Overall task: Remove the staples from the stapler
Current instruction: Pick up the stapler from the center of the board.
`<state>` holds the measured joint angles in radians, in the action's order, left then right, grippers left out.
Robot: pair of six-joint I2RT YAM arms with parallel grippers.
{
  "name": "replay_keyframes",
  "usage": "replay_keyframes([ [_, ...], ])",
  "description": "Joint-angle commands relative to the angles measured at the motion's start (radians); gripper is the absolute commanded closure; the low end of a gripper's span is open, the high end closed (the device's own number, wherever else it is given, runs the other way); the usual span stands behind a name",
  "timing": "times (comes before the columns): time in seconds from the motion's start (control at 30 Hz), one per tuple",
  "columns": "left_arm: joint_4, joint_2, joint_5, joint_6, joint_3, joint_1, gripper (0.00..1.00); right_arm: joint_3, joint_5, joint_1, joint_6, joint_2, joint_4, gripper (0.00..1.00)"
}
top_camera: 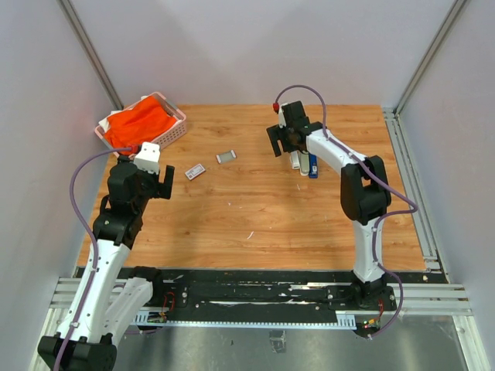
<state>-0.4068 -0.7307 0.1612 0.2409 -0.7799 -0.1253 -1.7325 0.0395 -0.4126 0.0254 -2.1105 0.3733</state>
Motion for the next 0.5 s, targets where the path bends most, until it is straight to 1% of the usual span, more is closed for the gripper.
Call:
replay_keyframes([
  [0.0, 0.010, -0.001, 0.003, 0.010, -0.004, 0.006, 0.02, -0.005, 0.025, -0.018, 0.037, -0.038, 0.024, 0.18],
  [0.17, 0.010, 0.003, 0.003, 0.009, -0.003, 0.006, 0.02, -0.005, 0.008, -0.013, 0.066, -0.053, 0.030, 0.18],
  [0.47, 0.011, 0.004, 0.001, 0.010, 0.000, 0.006, 0.02, 0.010, 0.051, -0.003, 0.099, -0.062, 0.038, 0.19],
])
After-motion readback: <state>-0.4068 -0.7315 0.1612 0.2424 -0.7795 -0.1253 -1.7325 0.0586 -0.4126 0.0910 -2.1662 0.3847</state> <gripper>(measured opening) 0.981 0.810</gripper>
